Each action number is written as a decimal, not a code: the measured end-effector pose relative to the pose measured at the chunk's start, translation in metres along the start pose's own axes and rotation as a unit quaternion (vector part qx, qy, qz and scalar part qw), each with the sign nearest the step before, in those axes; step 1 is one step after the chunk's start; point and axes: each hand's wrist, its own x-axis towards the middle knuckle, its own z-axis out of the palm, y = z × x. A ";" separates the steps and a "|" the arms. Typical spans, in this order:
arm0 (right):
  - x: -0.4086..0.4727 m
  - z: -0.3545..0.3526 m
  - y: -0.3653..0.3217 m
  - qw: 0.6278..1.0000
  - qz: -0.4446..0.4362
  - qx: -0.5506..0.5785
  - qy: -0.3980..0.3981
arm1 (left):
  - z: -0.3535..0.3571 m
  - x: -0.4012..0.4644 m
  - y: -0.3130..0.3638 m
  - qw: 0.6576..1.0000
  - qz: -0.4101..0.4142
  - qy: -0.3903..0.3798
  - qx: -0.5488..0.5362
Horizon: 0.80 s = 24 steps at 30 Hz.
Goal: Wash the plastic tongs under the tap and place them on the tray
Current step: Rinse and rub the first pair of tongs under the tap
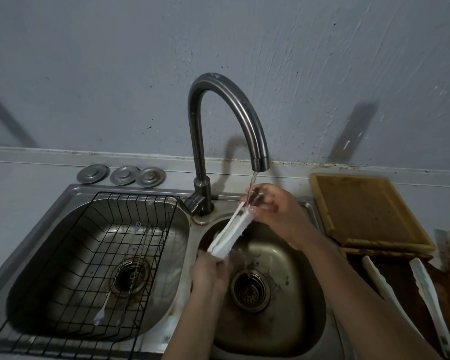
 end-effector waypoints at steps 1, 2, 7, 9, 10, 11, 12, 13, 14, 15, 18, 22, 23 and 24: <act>-0.003 0.000 0.003 0.998 0.022 0.050 0.023 | 0.001 -0.001 0.005 0.997 0.079 0.010 0.019; -0.005 0.001 0.008 0.993 0.042 0.096 0.048 | 0.002 -0.002 0.010 0.986 0.162 0.018 0.037; -0.015 0.028 0.021 0.978 0.006 0.138 0.158 | 0.017 -0.015 0.022 0.920 0.379 0.023 0.097; -0.016 0.036 0.021 0.973 -0.019 0.158 0.167 | 0.019 -0.017 0.021 0.916 0.390 0.017 0.095; -0.016 0.038 0.022 0.971 -0.031 0.168 0.166 | 0.019 -0.015 0.022 0.914 0.391 0.019 0.102; -0.016 0.038 0.021 0.971 -0.042 0.168 0.164 | 0.018 -0.013 0.022 0.915 0.388 0.019 0.104; -0.014 0.037 0.021 0.972 -0.046 0.160 0.168 | 0.017 -0.010 0.023 0.919 0.381 0.018 0.105; -0.013 0.034 0.021 0.971 -0.047 0.153 0.175 | 0.016 -0.007 0.023 0.920 0.375 0.020 0.111; -0.012 0.032 0.020 0.971 -0.043 0.148 0.184 | 0.015 -0.006 0.023 0.921 0.372 0.023 0.114; -0.012 0.031 0.019 0.971 -0.037 0.141 0.190 | 0.015 -0.007 0.022 0.922 0.368 0.023 0.117; -0.011 0.026 0.016 0.975 -0.012 0.105 0.197 | 0.016 -0.010 0.022 0.924 0.366 0.017 0.112; -0.008 0.020 0.017 0.967 0.111 0.112 0.199 | 0.013 -0.010 0.025 0.933 0.353 -0.045 0.061; -0.008 0.018 0.018 0.956 0.139 0.161 0.204 | 0.014 -0.012 0.026 0.935 0.345 -0.076 0.035; -0.009 0.017 0.019 0.944 0.154 0.199 0.212 | 0.015 -0.013 0.028 0.938 0.330 -0.102 0.017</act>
